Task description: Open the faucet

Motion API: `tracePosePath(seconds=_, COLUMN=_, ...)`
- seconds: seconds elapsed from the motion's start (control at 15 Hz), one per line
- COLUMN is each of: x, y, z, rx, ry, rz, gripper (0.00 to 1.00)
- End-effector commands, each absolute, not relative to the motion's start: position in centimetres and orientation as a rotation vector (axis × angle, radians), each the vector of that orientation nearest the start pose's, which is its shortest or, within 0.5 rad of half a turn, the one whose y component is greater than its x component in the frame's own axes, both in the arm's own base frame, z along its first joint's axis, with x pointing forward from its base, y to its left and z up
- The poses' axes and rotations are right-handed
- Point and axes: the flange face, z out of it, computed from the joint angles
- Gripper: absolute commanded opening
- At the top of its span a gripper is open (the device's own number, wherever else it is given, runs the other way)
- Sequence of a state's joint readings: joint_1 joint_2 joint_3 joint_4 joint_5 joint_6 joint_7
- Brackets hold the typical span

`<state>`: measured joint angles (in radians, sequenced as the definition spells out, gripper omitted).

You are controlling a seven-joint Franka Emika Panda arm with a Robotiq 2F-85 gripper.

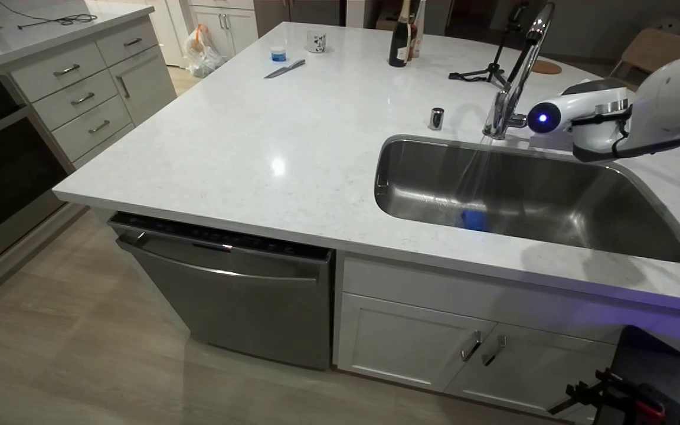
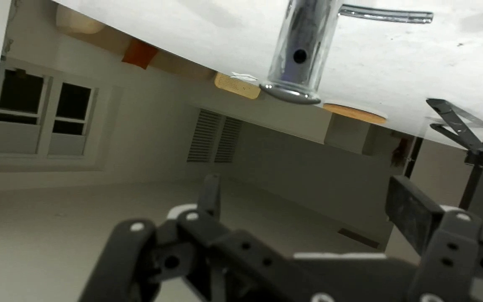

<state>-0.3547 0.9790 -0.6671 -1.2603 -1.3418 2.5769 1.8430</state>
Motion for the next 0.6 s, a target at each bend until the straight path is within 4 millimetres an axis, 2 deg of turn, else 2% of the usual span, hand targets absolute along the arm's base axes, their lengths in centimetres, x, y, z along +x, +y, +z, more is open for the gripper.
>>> tracePosePath(seconds=0.0, x=54.5, y=-54.7, z=29.0, rx=1.485, ry=-1.160, rz=0.822, gripper=1.00)
tracePosePath(seconds=0.53, x=55.2, y=-54.0, z=33.0, rx=1.590, ry=-1.227, rz=0.758, gripper=1.00)
